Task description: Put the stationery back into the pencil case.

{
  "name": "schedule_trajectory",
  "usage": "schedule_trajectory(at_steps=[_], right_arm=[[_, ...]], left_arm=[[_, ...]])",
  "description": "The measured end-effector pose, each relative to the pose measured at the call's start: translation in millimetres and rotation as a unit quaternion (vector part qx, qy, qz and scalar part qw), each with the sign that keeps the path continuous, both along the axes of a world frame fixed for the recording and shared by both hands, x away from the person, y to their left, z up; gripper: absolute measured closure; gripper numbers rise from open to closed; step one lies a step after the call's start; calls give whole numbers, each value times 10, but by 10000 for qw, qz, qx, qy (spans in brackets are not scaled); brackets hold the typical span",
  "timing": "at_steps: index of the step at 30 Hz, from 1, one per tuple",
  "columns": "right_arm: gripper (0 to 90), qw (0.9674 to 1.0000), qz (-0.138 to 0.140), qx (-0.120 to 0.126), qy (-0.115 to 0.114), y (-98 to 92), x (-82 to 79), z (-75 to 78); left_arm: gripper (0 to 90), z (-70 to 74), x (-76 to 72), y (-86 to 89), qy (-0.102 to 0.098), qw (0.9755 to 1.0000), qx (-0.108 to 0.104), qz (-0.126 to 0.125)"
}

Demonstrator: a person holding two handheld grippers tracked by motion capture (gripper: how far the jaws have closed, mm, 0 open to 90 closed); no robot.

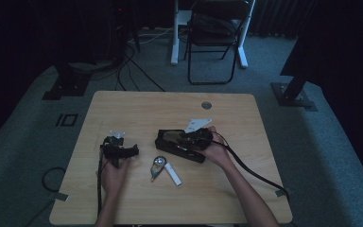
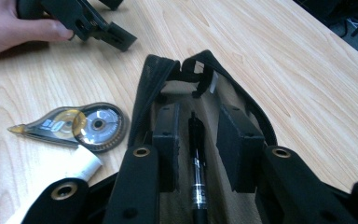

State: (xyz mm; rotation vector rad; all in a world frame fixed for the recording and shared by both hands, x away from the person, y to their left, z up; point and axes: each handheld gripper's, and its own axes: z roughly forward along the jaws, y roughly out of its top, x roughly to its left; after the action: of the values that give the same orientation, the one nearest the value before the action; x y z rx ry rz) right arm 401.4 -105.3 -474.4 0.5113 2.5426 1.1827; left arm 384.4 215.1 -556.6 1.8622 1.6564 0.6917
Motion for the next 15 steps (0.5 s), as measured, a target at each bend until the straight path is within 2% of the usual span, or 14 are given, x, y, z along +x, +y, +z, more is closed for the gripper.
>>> schedule_trajectory(at_steps=[7, 15], right_arm=[[693, 9999, 46, 97, -87, -7, -79, 58], [694, 9997, 104, 228, -85, 2, -167, 103]], left_arm=[[22, 0, -1, 0, 1, 10000, 0, 0], [22, 0, -1, 1, 6, 10000, 8, -7]])
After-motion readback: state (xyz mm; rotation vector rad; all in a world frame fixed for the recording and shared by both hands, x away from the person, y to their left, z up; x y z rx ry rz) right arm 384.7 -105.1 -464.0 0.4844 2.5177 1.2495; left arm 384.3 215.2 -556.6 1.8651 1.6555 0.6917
